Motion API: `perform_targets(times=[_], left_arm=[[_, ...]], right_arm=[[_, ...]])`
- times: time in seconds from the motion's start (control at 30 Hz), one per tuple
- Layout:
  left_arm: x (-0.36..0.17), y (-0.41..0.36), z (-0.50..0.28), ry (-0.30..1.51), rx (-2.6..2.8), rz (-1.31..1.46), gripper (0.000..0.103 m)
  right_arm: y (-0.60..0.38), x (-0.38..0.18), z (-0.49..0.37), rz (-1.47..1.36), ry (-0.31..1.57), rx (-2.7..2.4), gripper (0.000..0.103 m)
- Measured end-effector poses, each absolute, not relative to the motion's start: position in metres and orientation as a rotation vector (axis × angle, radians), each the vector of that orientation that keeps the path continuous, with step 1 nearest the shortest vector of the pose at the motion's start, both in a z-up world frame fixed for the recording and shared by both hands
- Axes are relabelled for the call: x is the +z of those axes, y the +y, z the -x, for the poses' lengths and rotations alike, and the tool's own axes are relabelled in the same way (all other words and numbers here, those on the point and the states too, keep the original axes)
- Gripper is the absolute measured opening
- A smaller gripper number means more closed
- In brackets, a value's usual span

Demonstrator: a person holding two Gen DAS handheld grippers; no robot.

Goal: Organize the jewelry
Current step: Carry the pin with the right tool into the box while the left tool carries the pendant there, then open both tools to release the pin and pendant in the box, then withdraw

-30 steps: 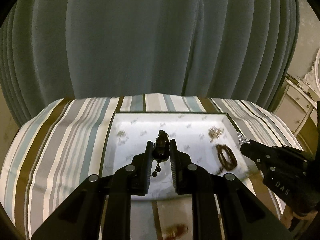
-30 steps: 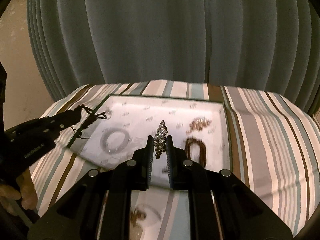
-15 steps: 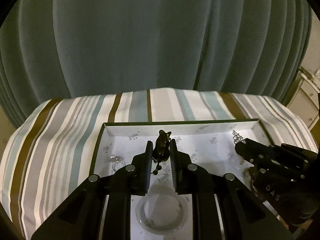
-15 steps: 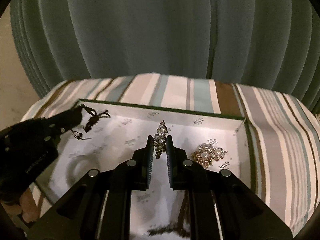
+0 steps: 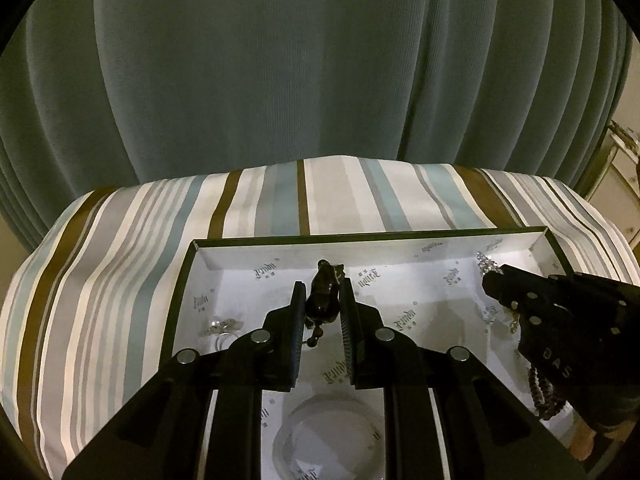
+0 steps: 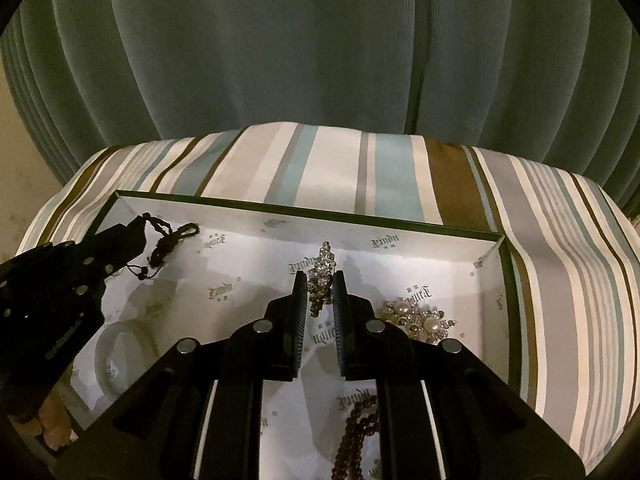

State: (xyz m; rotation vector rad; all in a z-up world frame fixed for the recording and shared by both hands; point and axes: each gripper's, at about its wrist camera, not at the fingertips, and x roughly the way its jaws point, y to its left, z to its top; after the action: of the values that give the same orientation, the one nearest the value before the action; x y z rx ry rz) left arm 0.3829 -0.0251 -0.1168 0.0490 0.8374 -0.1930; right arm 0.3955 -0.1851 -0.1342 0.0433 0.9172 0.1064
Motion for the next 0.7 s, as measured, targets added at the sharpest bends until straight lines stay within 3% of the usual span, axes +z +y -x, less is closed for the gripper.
perform_targets(times=[0.43, 0.5, 0.53, 0.6, 0.67, 0.7], left_arm=[[-0.125, -0.024, -0.388, 0.860, -0.189, -0.046, 0.018], [-0.127, -0.025, -0.390, 0.870, -0.196, -0.041, 0.018], [-0.128, -0.025, -0.390, 0.873, -0.197, -0.040, 0.019], [-0.128, -0.025, -0.391, 0.873, -0.194, -0.039, 0.020], [-0.129, -0.025, -0.391, 0.876, -0.192, -0.038, 0.032], [-0.129, -0.025, -0.391, 0.874, -0.189, -0.037, 0.045]], right_arm=[[-0.185, -0.138, -0.404, -0.051, 0.959, 0.107, 0.015], [-0.185, -0.137, -0.405, -0.049, 0.960, 0.108, 0.022], [-0.185, -0.136, -0.404, -0.049, 0.957, 0.105, 0.031], [-0.186, -0.135, -0.402, -0.049, 0.946, 0.100, 0.032], [-0.186, -0.134, -0.401, -0.049, 0.945, 0.099, 0.033], [-0.186, -0.134, -0.401, -0.050, 0.941, 0.099, 0.034]])
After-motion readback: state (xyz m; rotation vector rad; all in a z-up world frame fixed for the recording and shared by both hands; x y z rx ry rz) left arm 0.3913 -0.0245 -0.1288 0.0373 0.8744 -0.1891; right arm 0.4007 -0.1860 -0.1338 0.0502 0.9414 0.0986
